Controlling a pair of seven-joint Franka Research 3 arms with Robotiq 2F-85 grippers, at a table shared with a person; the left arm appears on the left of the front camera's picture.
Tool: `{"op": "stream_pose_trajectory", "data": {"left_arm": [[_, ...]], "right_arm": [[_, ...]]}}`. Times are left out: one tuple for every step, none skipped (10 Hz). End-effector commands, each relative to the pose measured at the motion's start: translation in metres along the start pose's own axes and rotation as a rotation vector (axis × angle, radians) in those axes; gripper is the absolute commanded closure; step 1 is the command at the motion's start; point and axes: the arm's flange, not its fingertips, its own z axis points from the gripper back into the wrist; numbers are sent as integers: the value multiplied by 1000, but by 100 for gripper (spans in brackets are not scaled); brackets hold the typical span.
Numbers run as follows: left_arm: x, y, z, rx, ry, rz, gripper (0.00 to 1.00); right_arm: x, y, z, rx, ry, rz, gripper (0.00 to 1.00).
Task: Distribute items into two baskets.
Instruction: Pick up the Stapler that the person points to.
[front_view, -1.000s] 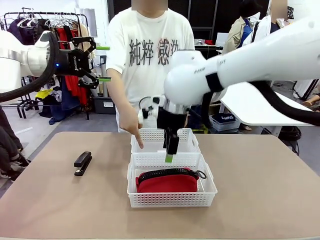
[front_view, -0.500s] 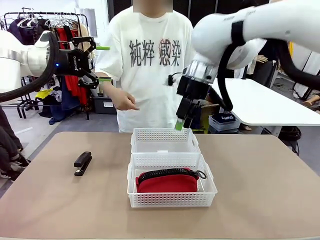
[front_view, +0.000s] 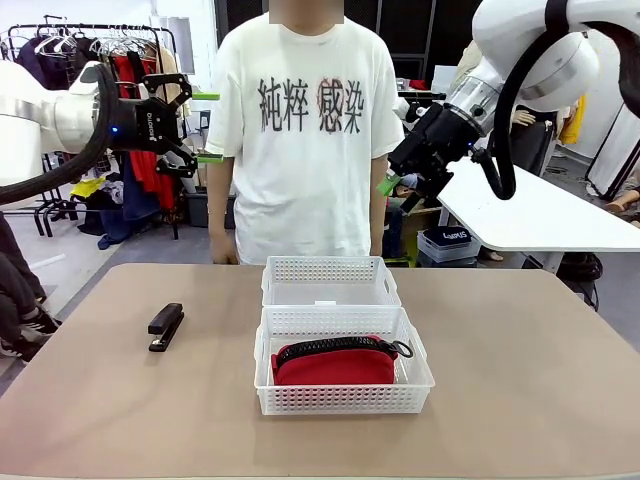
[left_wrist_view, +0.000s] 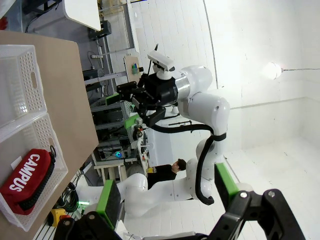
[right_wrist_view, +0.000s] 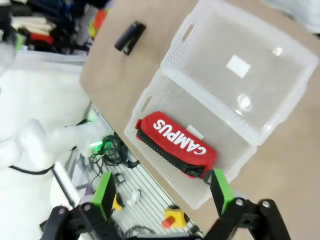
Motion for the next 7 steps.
{"op": "stream_pose_trajectory", "data": {"left_arm": [[-1,-2,0,-3,0,-3,0],[-1,-2,0,-3,0,-3,0],[-1,-2,0,-3,0,-3,0],[-1,-2,0,-3,0,-3,0],[-1,-2,0,-3,0,-3,0],[-1,-2,0,-3,0,-3,0],[-1,-2,0,-3,0,-3,0]], "right_arm": [[4,8,-18,11,82,27,0],[4,8,-18,11,82,27,0],[4,8,-18,11,82,27,0],[4,8,-18,11,82,27,0],[1,8,-23,25,65,17,0],[7,6,-13,95,18,-162,0],[11,-7,5,196,-19,-323,0]]}}
